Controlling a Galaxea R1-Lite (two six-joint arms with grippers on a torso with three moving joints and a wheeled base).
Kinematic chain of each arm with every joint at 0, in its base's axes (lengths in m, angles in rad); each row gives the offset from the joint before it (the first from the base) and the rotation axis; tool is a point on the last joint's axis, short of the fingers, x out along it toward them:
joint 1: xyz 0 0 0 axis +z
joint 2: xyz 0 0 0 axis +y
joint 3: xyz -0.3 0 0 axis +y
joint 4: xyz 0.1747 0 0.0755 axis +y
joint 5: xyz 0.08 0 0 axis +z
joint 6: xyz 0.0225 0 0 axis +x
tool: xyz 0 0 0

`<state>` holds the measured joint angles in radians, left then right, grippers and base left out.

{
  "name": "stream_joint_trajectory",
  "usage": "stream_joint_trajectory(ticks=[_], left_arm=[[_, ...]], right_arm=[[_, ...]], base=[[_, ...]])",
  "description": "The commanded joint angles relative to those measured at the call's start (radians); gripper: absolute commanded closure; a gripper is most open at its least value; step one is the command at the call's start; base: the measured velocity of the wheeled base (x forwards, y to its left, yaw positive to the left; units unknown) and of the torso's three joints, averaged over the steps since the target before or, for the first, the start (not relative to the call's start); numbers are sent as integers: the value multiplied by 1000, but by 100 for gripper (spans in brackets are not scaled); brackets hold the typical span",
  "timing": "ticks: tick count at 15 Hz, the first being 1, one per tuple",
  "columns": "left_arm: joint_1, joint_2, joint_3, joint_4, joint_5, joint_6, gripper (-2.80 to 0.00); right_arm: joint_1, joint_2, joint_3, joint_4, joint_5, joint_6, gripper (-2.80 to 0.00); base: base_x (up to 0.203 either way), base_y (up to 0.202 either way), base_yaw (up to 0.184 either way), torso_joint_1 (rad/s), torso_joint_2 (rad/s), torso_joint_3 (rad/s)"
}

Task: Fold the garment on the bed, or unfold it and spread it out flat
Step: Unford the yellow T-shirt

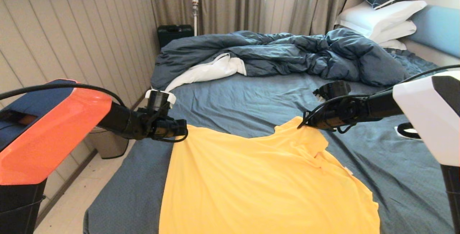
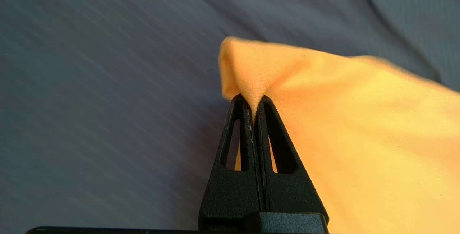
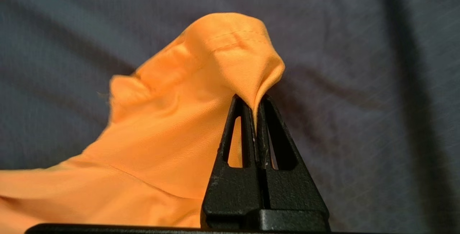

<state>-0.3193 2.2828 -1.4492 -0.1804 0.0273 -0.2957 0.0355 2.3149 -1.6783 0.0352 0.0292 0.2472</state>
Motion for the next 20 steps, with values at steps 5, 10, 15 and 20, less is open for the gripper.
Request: stream_joint_trajectory(ticks=[5, 10, 15, 20], left_arm=[[71, 49, -103, 7, 2, 3, 0], [102, 72, -154, 13, 2, 7, 0], [143, 97, -188, 28, 2, 12, 0], [164, 117, -193, 30, -7, 38, 0]], right_arm=[[7, 60, -88, -97, -62, 7, 0], [7, 134, -221, -97, -117, 2, 0], [10, 172, -253, -134, -120, -10, 0], [4, 187, -253, -132, -118, -25, 0]], base=[[0, 0, 0, 0, 0, 0], [0, 0, 0, 0, 0, 0], [0, 0, 0, 0, 0, 0], [0, 0, 0, 0, 0, 0]])
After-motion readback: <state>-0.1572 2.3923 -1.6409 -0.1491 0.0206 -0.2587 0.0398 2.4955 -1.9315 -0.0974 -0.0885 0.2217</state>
